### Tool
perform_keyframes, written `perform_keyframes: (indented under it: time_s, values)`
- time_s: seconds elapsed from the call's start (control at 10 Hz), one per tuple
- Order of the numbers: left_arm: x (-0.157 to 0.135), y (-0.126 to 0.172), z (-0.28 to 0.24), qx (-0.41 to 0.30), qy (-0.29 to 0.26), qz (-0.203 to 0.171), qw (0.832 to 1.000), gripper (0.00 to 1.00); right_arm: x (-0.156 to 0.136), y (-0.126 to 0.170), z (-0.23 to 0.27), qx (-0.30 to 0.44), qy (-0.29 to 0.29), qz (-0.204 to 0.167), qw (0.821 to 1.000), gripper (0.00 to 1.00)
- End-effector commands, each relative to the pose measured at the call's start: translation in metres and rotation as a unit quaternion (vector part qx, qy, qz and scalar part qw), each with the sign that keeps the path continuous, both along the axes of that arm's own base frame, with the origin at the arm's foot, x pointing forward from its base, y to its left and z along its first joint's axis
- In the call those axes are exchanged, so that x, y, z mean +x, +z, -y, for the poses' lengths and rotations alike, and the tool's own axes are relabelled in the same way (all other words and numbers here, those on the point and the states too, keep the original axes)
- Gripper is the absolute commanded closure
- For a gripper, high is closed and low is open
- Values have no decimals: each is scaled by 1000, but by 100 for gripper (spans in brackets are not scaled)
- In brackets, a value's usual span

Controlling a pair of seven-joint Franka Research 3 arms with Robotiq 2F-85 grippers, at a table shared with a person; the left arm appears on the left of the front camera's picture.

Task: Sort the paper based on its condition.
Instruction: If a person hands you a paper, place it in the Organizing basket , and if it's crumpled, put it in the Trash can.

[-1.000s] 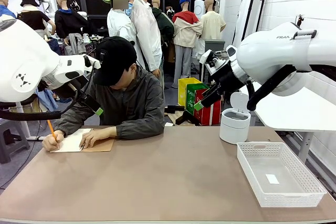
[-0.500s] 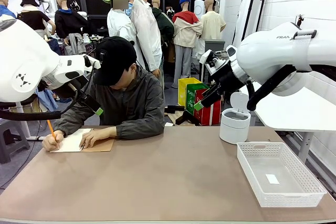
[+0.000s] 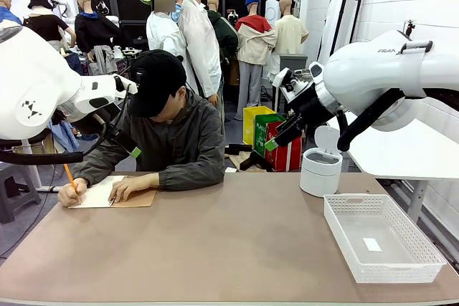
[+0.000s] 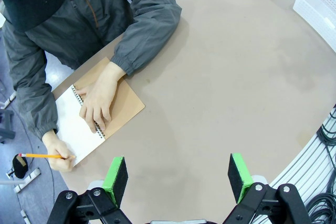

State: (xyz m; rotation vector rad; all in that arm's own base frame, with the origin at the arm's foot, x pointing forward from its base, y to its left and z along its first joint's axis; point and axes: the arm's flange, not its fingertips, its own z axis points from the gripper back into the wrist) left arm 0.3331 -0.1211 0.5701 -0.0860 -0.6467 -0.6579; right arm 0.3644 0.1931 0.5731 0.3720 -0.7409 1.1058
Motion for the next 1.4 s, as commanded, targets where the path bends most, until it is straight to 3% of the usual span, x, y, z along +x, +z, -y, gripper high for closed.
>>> perform_keyframes:
  time_s: [0.0, 1.3]
  values:
    - [0, 0, -1, 1, 0, -1, 1000, 0, 0, 1, 0, -1, -1, 0, 1000, 0]
    - [0, 0, -1, 1, 0, -1, 1000, 0, 0, 1, 0, -1, -1, 0, 1000, 0]
